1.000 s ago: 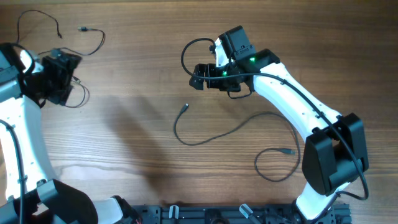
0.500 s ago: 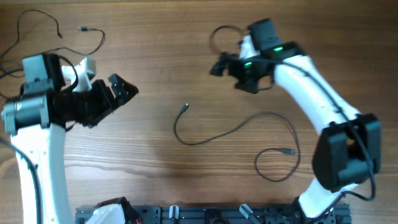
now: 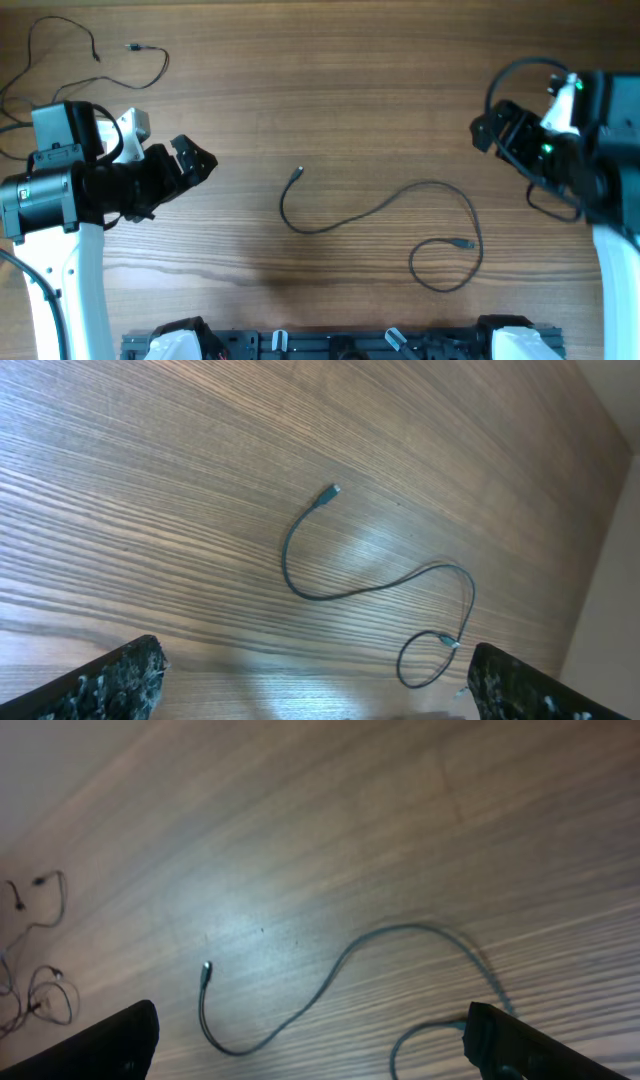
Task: Untangle cables
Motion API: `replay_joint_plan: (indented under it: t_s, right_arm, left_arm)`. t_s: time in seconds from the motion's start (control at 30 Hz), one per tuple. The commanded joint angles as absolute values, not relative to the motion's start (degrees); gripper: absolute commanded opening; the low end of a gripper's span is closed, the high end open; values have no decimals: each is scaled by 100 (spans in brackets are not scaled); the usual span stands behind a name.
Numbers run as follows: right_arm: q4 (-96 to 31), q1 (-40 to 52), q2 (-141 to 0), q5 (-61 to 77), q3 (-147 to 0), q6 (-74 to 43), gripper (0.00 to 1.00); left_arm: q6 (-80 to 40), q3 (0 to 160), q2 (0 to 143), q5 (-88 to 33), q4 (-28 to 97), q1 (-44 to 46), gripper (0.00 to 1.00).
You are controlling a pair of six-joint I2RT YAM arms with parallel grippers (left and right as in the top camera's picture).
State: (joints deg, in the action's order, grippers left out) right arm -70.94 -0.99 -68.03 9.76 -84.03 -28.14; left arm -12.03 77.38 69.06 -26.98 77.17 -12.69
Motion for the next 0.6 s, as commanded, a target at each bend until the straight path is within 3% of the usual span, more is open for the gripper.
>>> replay_joint_plan:
  t_s: [0.0, 0.57]
  right_arm:
    - [-7325, -16, -6361, 600, -8388, -2998, 100]
    - [-8261, -16, -7505, 926, -8388, -3940, 100]
  left_arm:
    - [-1070, 7747, 6919, -2604, 7695, -1262, 100]
    - [-1070, 7747, 6917, -2604, 7697, -1264, 100]
